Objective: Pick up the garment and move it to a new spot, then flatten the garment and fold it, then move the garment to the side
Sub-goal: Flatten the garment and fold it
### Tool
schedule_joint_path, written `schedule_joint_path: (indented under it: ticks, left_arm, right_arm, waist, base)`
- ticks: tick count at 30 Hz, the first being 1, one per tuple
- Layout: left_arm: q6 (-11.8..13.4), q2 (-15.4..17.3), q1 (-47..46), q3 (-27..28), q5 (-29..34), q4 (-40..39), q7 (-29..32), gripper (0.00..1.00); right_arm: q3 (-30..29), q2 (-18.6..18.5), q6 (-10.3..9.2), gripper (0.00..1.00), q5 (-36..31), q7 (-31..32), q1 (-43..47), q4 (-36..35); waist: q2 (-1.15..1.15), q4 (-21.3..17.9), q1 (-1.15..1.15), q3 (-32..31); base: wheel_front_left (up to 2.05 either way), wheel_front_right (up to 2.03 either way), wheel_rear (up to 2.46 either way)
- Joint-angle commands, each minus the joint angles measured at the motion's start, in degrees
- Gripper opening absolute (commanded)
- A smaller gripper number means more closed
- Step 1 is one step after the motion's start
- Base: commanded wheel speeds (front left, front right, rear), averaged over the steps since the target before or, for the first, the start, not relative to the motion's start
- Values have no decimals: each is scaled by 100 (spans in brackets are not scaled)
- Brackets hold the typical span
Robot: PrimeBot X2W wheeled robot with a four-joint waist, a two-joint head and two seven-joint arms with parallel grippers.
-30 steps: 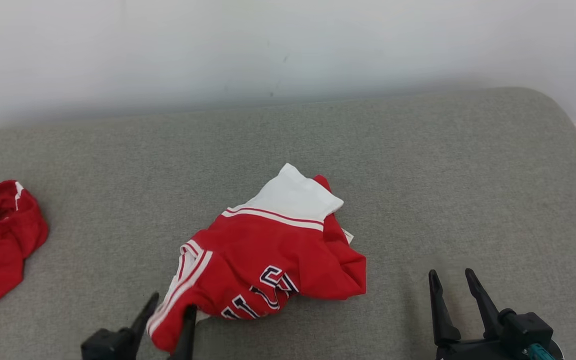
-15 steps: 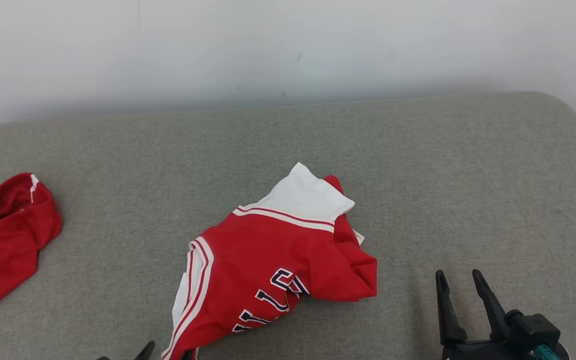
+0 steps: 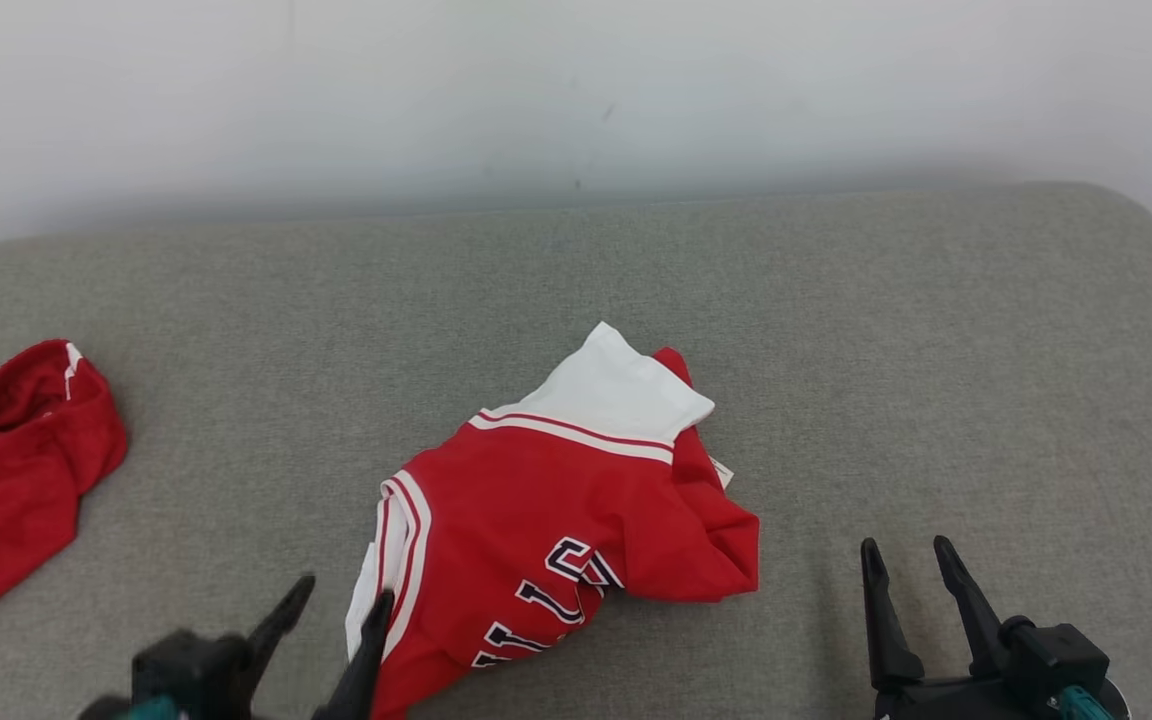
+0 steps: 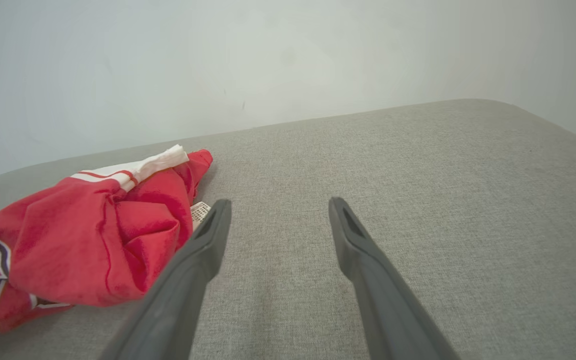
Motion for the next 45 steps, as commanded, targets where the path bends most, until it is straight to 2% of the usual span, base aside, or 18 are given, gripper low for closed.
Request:
schedule_joint_path:
  ticks: [1,6,16,26,35,36,37,38,39,45]
  left_arm:
    - [-33,-51,-195,12,31,98,-9,100]
    - [-247,-270,-975,-58,-29,908,37,100]
    - [-534,-429,-1987,-71,-174,2591,241,100]
    - [-732,-592,-2589,-125,-295,4017,312,100]
    - [-920,-846,-2919,-258,-384,4875,363,100]
    - [-947,-877,-2965,-273,-380,4921,297,50]
    - [-947,-877,-2965,-273,-380,4921,297,50]
    - [-989,-894,-3018,-291,-350,4960,223,31]
    - [-1025,-890,-3084,-314,-306,4986,127,0]
    - [-1175,-911,-3415,-338,-238,4869,-341,0]
  right_arm:
    - [22,-1,-13,100,21,-9,-29,5]
    - [84,-3,-13,100,37,-10,-119,10]
    - [22,-1,-13,100,24,-9,-201,68]
    - [73,-1,-13,100,33,-10,-241,91]
    - [25,-1,-13,100,-46,-10,-249,119]
    - [23,-1,-13,100,-56,-10,-248,117]
    - [23,-1,-13,100,-56,-10,-248,117]
    - [18,-1,-13,100,-66,-9,-245,118]
    - [7,-2,-13,100,-67,-10,-236,118]
    - [-51,-1,-13,100,-97,-9,-125,96]
  waist:
    - [0,-54,0,40]
    - [0,-319,0,153]
    - [0,-766,0,387]
    - [0,-901,0,404]
    - [0,-929,0,345]
    - [0,-930,0,335]
    - [0,-930,0,335]
    - [0,-929,0,318]
    - [0,-924,0,302]
    - [0,-803,0,147]
  base:
    - [0,0,0]
    - [0,0,0]
    - [0,0,0]
    - [0,0,0]
    - [0,0,0]
    - [0,0,0]
    - [0,0,0]
    - [0,0,0]
    - [0,0,0]
    - [0,0,0]
